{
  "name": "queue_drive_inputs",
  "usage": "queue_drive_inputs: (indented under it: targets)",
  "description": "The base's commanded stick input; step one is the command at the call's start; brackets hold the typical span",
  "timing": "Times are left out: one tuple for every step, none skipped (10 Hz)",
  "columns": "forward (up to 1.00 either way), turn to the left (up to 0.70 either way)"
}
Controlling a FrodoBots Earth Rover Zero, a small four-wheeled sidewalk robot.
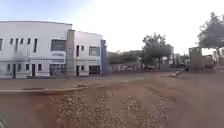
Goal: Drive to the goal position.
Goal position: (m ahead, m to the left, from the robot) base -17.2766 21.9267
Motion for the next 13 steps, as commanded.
queue_drive_inputs:
  targets:
    - [0.79,-0.31]
    - [1.0,-0.27]
    - [1.0,-0.27]
    - [1.0,0.0]
    - [1.0,0.0]
    - [1.0,0.0]
    - [1.0,0.0]
    - [1.0,0.0]
    - [1.0,0.0]
    - [1.0,0.0]
    - [1.0,0.0]
    - [1.0,0.0]
    - [1.0,0.0]
